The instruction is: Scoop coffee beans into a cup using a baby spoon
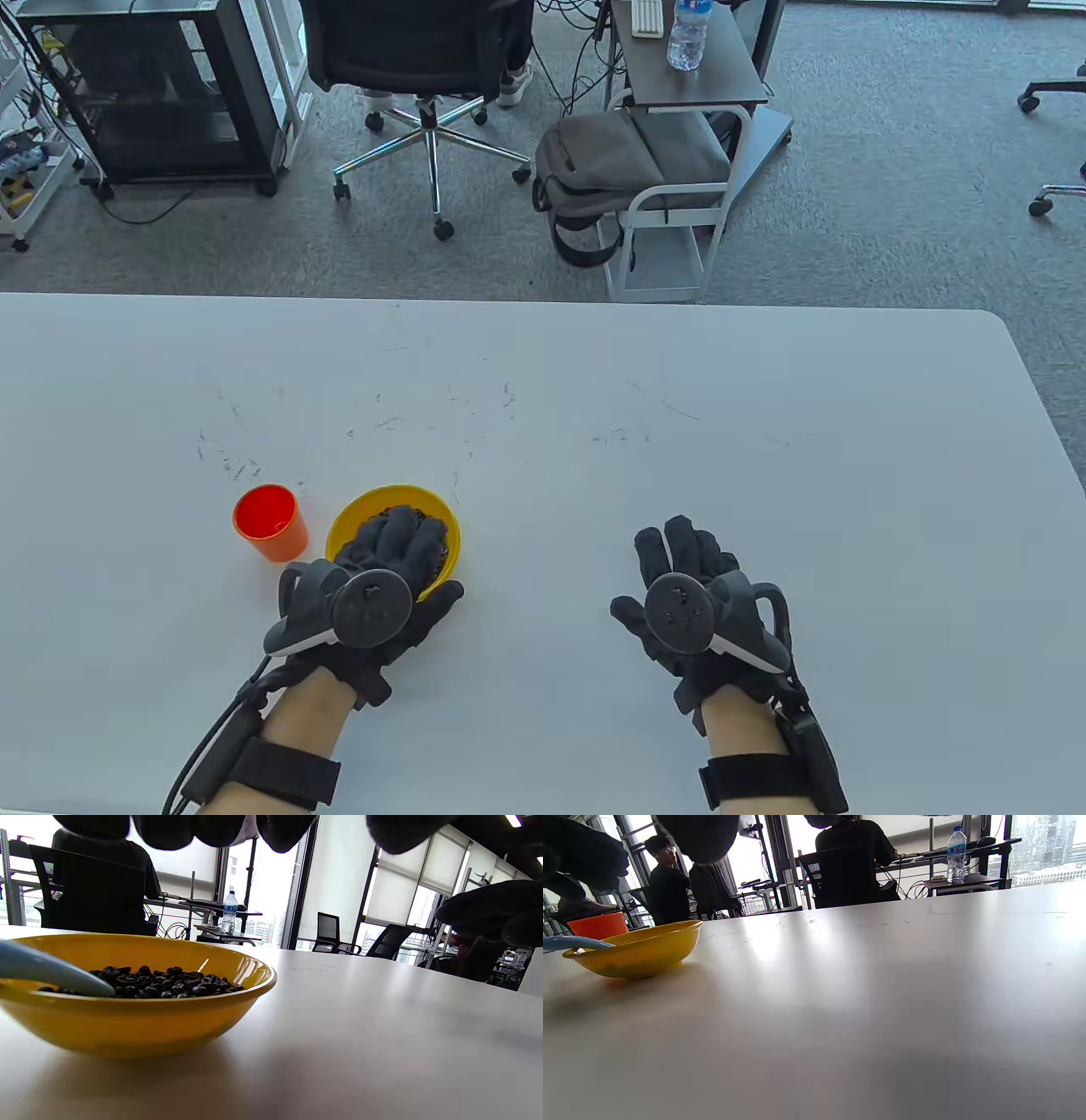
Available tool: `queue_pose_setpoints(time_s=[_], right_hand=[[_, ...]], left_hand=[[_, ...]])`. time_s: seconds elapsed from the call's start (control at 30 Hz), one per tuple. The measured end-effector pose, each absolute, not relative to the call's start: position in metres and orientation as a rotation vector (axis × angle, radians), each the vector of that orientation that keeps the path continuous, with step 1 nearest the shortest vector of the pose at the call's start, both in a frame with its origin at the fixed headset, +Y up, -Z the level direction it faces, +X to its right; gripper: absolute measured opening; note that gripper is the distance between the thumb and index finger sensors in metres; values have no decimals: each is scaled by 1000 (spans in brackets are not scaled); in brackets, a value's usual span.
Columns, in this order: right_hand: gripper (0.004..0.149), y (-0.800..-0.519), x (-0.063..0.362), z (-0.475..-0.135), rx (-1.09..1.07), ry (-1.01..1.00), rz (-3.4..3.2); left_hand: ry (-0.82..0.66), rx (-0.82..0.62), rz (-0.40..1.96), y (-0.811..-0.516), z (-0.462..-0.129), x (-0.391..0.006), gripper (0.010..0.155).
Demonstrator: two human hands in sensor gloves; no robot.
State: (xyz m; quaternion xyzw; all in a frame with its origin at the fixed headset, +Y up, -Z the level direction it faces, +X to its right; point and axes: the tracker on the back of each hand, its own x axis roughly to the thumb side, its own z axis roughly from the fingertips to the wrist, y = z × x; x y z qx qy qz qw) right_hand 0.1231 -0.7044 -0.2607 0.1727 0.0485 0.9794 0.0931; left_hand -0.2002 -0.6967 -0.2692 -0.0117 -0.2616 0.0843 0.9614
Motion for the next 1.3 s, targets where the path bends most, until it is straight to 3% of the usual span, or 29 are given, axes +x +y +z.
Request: queue_pose_setpoints(time_s=[0.63,0.93,1.1,1.3], right_hand=[[81,-702,126,-260,512,141,2871],[80,-702,124,-260,530,166,2856],[80,-701,124,-259,544,163,2847],[80,-700,125,-259,547,176,2835]], left_hand=[[-526,-21,164,-696,-269,-199,72],[-517,39,150,-678,-272,-204,72],[-458,35,198,-662,-282,-219,72],[-335,-6,37,-654,-296,-255,72]])
